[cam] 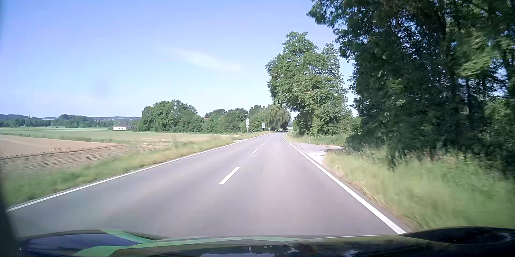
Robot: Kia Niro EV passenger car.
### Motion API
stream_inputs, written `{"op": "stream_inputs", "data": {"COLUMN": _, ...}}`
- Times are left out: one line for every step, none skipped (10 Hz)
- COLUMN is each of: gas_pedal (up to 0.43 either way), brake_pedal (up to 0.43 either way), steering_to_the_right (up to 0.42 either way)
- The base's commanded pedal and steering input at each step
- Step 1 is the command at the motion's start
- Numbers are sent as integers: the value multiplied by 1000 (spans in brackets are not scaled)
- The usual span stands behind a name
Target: Follow the waypoints while adhering to traffic rules and regulations
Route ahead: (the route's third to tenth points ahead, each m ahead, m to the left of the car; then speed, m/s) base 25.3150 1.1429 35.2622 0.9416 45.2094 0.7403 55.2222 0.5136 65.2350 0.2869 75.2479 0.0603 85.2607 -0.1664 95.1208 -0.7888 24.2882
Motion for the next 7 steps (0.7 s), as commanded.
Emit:
{"op": "stream_inputs", "data": {"gas_pedal": 228, "brake_pedal": 0, "steering_to_the_right": 3}}
{"op": "stream_inputs", "data": {"gas_pedal": 220, "brake_pedal": 0, "steering_to_the_right": 3}}
{"op": "stream_inputs", "data": {"gas_pedal": 209, "brake_pedal": 0, "steering_to_the_right": 2}}
{"op": "stream_inputs", "data": {"gas_pedal": 197, "brake_pedal": 0, "steering_to_the_right": 3}}
{"op": "stream_inputs", "data": {"gas_pedal": 177, "brake_pedal": 0, "steering_to_the_right": 2}}
{"op": "stream_inputs", "data": {"gas_pedal": 169, "brake_pedal": 0, "steering_to_the_right": 2}}
{"op": "stream_inputs", "data": {"gas_pedal": 169, "brake_pedal": 0, "steering_to_the_right": 1}}
